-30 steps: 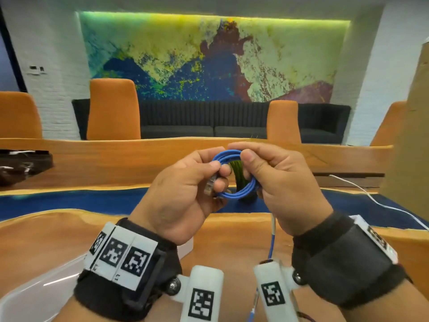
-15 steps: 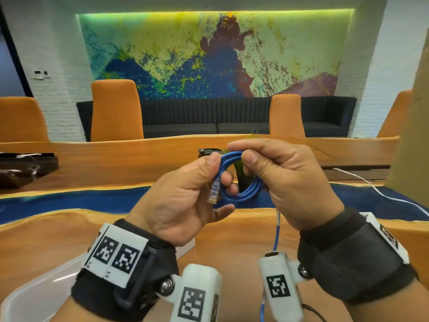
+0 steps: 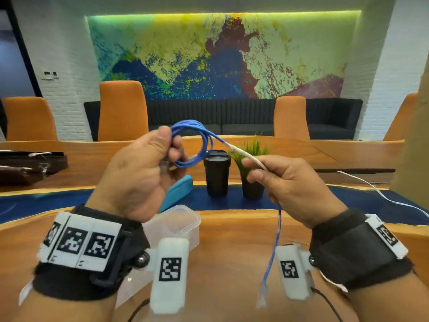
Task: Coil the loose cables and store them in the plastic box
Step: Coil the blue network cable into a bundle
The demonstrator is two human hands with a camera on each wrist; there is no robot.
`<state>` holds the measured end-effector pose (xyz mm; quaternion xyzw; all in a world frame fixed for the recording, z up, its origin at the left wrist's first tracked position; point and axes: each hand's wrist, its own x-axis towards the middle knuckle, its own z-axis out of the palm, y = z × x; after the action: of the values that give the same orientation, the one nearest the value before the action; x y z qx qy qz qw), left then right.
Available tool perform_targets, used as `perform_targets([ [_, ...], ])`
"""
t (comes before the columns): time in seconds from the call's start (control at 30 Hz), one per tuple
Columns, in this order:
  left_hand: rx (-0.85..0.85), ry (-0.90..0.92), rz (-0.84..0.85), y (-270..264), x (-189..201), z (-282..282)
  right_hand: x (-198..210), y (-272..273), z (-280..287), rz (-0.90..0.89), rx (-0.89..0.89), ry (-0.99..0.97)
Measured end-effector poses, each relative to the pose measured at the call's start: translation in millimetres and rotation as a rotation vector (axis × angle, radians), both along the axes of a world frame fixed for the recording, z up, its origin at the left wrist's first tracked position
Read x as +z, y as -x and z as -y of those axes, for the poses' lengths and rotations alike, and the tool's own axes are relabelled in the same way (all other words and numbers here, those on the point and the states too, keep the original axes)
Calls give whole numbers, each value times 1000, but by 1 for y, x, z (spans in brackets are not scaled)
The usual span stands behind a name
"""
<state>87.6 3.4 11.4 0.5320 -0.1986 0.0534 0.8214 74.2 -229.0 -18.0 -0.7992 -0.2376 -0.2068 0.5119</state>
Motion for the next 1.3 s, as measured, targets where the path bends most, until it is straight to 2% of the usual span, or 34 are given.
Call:
perform_targets([
  [0.07,90,-6,52,-1,6,-15,-3,-2,8,-87,-72,63],
  [0.2,218,-111,139,4,8,-17,-8,-6,12,-199,-238,554],
  [0.27,227,-124,150,5,5,-11,-8,-5,8,-267,-282,658],
  [0.3,220,-116,145,5,3,-9,-7,-5,7,-266,-312,611],
  [0.33,206,-102,132,4,2,-7,-8,-7,6,-243,-344,466],
  [0.43,169,-87,82,4,-1,-1,-7,-15,5,-83,-384,-211],
  [0.5,167,-129,82,5,-3,5,-4,-15,3,-39,-312,-538],
  [0.57,152,-180,98,7,-6,13,1,-11,2,-36,-221,-703],
  [0.7,97,-211,89,10,-7,19,11,-4,3,8,-102,-784],
  [0.83,56,-193,65,10,-6,17,13,-3,5,-42,24,-821],
  [0.97,-81,-135,33,8,-11,21,11,-2,-5,-225,213,-894],
  [1.03,-127,-141,47,8,-16,26,6,-1,-14,-390,322,-829],
  [1.1,-86,-230,118,10,-20,31,-3,-1,-22,-541,447,-716],
  [1.17,28,-368,260,10,-23,33,-10,-1,-27,-636,562,-682],
  [1.23,120,-454,372,7,-26,33,-12,2,-26,-688,649,-684],
  [1.3,163,-470,422,4,-29,35,-10,6,-27,-674,648,-619],
])
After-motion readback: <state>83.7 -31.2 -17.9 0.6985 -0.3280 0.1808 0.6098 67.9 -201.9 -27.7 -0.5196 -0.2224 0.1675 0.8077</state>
